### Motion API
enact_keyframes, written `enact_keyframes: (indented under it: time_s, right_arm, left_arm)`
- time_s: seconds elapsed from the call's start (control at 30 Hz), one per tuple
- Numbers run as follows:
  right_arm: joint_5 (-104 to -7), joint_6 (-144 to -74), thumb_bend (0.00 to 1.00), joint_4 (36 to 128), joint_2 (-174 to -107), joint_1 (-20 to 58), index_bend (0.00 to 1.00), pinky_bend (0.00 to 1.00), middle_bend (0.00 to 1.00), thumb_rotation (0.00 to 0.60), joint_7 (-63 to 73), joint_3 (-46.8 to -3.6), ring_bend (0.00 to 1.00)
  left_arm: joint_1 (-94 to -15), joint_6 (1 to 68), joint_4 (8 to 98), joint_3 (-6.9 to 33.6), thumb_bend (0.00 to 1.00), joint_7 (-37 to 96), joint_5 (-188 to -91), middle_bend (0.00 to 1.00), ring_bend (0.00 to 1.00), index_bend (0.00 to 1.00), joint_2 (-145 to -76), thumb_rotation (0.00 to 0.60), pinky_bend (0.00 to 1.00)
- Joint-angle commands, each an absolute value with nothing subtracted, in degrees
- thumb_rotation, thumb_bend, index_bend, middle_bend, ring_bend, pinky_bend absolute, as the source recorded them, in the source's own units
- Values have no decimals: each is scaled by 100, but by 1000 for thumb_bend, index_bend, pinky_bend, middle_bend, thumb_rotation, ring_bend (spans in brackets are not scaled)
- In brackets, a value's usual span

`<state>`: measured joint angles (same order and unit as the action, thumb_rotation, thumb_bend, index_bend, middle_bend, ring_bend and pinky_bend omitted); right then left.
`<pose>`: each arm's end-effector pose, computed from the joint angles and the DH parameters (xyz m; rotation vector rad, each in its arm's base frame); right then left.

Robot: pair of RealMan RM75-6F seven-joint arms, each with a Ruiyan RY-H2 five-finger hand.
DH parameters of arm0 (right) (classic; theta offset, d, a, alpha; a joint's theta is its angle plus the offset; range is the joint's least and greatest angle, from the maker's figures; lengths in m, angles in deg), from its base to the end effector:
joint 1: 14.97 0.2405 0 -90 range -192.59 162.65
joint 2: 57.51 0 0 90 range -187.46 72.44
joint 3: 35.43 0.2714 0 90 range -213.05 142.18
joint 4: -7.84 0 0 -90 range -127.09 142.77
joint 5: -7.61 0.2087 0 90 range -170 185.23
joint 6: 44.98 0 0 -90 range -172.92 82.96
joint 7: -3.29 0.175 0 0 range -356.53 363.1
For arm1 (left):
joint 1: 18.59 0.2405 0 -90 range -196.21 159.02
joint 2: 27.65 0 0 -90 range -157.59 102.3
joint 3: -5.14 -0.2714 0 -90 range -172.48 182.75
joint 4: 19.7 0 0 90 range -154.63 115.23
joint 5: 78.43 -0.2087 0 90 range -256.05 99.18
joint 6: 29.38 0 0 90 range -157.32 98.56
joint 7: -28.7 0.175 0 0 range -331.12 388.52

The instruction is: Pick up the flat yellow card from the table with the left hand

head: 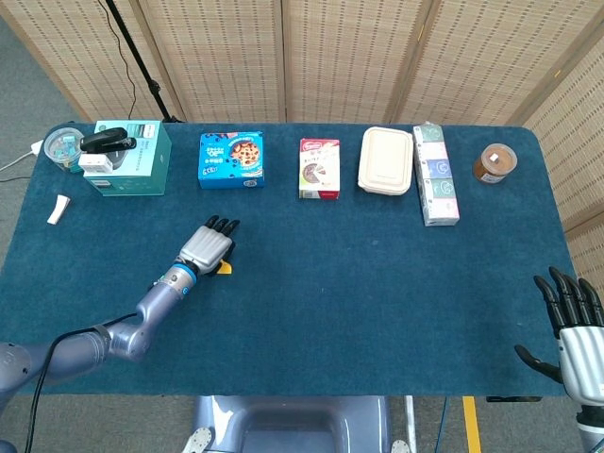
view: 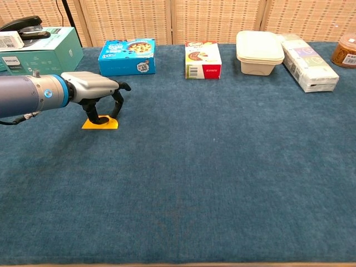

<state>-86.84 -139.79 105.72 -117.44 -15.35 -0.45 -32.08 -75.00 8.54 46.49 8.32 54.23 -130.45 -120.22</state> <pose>-0.2916 -0.1828 0.2008 1.3691 -0.7358 0.9967 -0.1698 0.4378 -0.0657 -2.0809 -0.7865 -0.5094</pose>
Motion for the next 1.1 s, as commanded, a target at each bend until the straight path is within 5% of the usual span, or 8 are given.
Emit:
enact_keyframes:
  time_s: [0.03, 1.1]
  right_arm:
    - [-8690, -13991, 0, 10571, -11736, -1538, 0, 0, 0, 600, -30, -3209, 0]
    - [-8767, -14065, 0, 10598, -11677, -1571, 0, 0, 0, 600, 85, -3236, 0]
  left_arm:
    - [-7497, 876, 4625, 823, 450, 5449, -13063, 0, 0, 565, -12041, 600, 0]
    - [-7320, 1085, 4702, 830, 503, 5425, -13368, 0, 0, 670, -11970, 600, 0]
